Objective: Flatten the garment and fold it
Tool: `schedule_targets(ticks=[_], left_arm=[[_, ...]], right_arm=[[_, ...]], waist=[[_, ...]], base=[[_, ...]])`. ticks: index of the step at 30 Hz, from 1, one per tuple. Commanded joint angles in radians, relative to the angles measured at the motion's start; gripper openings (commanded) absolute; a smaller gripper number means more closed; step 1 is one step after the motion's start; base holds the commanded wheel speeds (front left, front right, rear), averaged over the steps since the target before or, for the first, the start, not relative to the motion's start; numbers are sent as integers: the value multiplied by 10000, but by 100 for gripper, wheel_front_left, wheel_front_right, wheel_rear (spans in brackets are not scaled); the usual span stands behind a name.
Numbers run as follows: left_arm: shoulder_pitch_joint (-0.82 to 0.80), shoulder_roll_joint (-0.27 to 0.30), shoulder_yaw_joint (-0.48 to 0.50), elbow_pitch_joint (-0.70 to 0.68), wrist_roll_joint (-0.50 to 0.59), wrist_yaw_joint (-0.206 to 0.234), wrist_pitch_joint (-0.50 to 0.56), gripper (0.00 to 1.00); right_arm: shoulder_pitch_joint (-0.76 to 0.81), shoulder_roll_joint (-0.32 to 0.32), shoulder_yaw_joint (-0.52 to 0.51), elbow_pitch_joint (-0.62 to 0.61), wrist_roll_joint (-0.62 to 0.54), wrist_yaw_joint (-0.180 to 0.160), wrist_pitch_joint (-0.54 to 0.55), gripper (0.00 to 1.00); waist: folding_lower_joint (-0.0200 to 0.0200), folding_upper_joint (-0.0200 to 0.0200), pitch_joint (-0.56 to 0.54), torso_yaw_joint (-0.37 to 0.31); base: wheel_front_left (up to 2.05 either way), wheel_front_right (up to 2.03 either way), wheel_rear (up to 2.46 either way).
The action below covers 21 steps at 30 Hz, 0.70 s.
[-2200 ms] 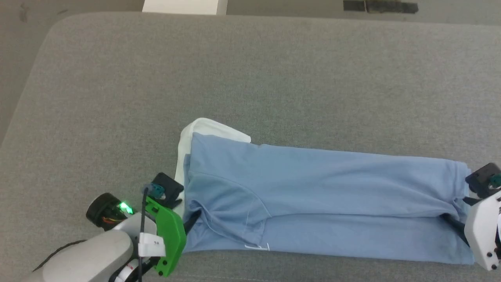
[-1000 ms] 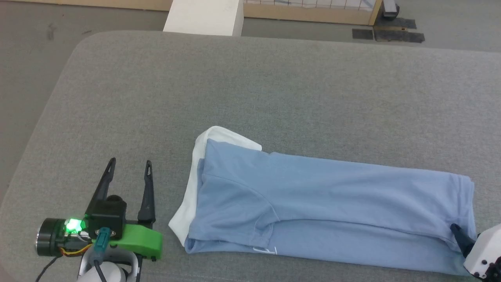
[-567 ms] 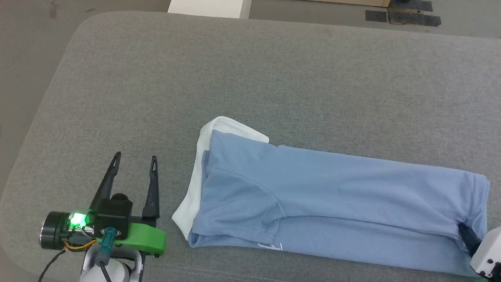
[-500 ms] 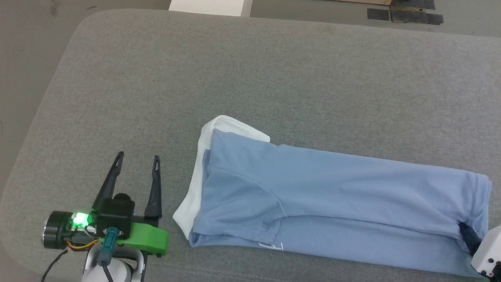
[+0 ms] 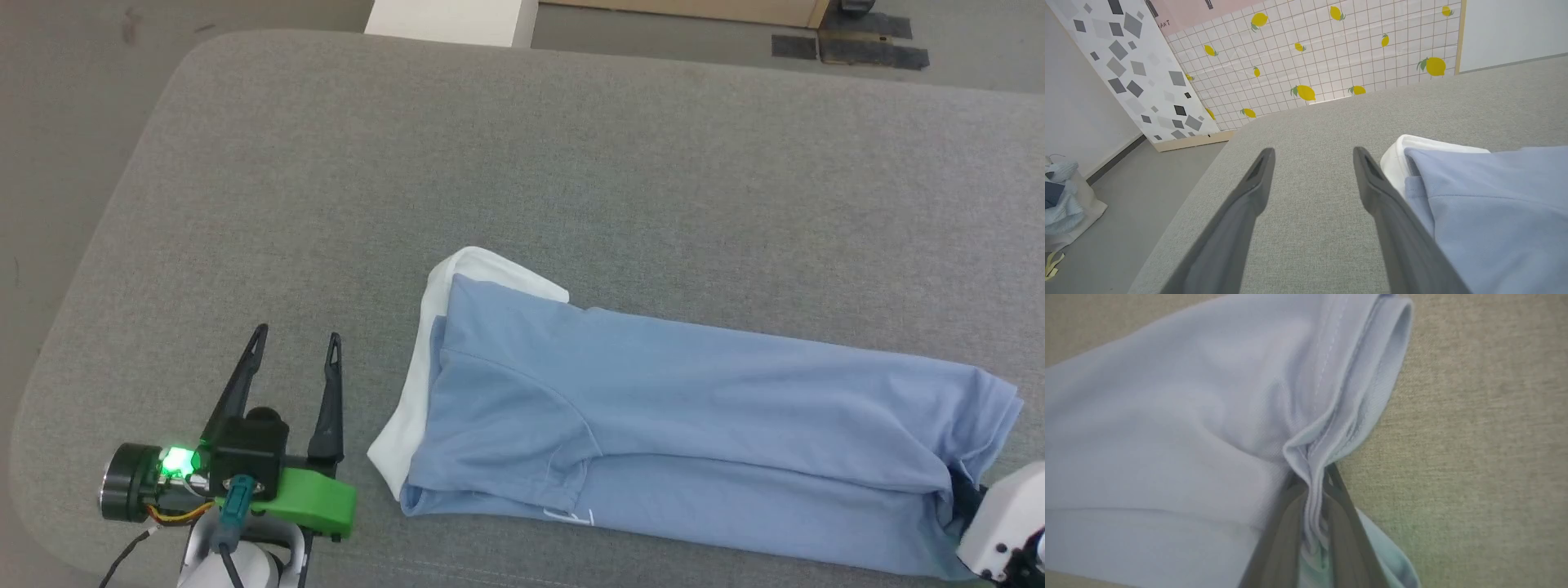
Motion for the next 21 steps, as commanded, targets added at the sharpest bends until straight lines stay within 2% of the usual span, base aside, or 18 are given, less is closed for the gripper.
schedule_targets(ticks=[1,12,16,21], left_arm=[[183,-60,74,53,79,-78,-49,100],[283,-198,297,202,153,-386,-49,100],[300,-213,389,238,179,-463,-49,100],[408,-234,454,349,175,-537,-49,100]], right_arm=[[199,-87,-86,71,-4,63,-80,0],[20,-1463,-1786,873,-631,63,-858,0],[-77,-1614,-1600,748,-468,63,-768,0],[133,-1610,-767,-124,-110,63,-306,0]], waist=[[0,-1,-147,-72],[0,-1,-337,-218],[0,-1,-403,-276],[0,-1,-599,-318]], base=[[0,0,0],[0,0,0],[0,0,0],[0,0,0]])
